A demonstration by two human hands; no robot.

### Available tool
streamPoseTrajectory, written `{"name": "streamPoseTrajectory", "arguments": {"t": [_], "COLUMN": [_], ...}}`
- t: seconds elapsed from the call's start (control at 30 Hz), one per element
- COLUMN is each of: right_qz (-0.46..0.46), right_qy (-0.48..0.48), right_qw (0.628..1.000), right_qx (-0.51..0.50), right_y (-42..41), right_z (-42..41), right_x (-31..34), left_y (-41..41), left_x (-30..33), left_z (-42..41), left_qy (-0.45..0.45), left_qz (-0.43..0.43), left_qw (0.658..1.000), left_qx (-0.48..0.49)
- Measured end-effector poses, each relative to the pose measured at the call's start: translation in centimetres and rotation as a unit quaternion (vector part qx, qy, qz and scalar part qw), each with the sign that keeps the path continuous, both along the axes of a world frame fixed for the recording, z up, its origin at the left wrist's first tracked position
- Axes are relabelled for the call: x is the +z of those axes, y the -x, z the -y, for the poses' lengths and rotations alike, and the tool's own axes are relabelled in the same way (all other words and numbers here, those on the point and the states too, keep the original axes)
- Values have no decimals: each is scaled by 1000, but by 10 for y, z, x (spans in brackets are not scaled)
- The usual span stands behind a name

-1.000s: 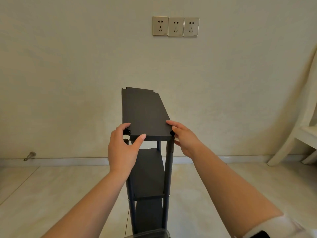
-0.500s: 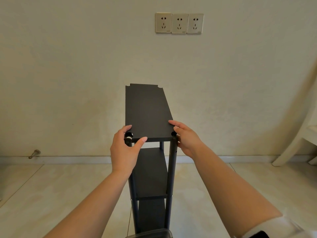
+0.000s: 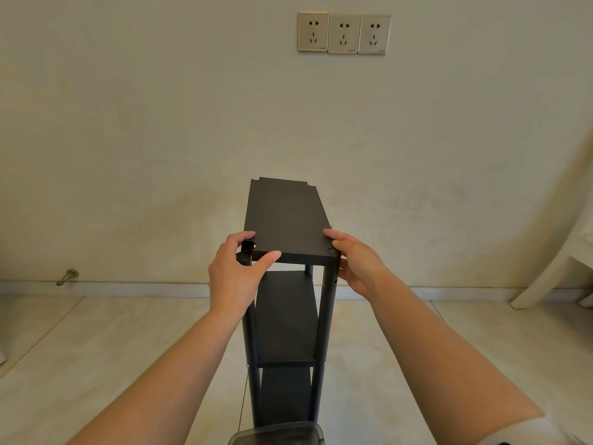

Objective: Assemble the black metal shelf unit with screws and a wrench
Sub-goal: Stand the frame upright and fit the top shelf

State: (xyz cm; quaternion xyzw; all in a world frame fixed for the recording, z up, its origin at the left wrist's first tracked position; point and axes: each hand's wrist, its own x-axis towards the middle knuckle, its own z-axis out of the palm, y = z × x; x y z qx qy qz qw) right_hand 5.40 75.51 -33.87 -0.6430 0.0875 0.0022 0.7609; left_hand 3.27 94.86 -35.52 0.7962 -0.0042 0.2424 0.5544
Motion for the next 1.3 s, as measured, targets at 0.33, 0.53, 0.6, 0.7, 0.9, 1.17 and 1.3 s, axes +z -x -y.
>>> {"name": "streamPoseTrajectory", "arguments": {"t": [0.33,0.53,0.6,0.7,0.9,1.17,1.3], "right_qz": [-9,-7,0,-8,-33,-42,-34], "right_qy": [32,52,82,102,77,72,79], "right_qw": [999,998,996,994,996,996,996], "right_qx": [-22,-18,-22,-36,-18,-11,2], "right_y": [0,0,0,3,15,16,16], "right_z": [-2,-4,-6,-12,-14,-10,-10], "right_x": [5,3,6,13,15,16,16], "left_y": [2,3,4,6,9,7,7], "left_x": [-6,-10,-11,-8,2,0,5], "left_z": [-2,-6,-6,-9,-3,5,2], "left_qy": [23,13,10,-3,40,87,95], "left_qz": [-28,-31,-31,-44,-85,-102,-115], "left_qw": [999,999,999,999,996,991,989], "left_qx": [-5,-9,-7,-9,-10,13,7]}}
